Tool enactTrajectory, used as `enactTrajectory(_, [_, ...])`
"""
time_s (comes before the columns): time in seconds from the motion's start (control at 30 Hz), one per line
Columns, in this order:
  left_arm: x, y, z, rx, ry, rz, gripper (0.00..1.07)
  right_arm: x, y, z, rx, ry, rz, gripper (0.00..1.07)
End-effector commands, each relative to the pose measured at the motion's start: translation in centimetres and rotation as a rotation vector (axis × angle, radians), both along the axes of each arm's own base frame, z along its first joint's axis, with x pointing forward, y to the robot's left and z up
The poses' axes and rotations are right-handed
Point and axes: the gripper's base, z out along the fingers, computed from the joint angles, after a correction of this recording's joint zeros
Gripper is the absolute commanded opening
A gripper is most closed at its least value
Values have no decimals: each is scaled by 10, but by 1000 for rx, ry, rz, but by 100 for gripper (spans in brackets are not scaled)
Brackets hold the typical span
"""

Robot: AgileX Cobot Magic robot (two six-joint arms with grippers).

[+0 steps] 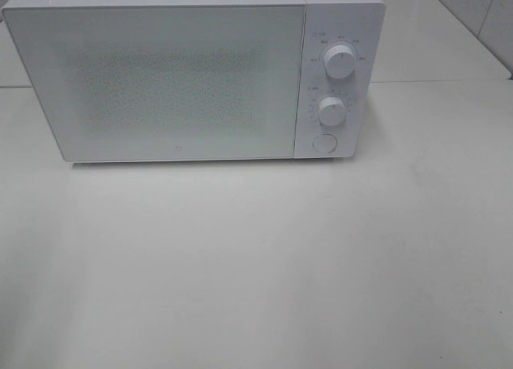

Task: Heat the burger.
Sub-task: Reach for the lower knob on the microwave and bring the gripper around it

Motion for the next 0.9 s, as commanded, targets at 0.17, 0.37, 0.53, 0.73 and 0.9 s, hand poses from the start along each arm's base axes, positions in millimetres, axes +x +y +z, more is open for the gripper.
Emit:
enactTrajectory(0.17, [-40,-2,14,-54,-280,-106,100,-3,-1,-1,2,-26,-11,72])
enactTrajectory(0.37, [-62,1,18,-68,-420,-111,100,-3,-1,-1,2,-26,-11,72])
enactTrajectory(0.53, [-75,3,19,-77,-507,-107,100,-3,-1,-1,2,-26,-11,72])
enactTrajectory(0.73, [-87,3,19,-48,-589,-5,100,-3,-1,-1,1,-26,-10,72])
enactTrajectory(0.9, [-87,3,19,-32,-591,47,100,-3,-1,-1,1,-25,-10,72])
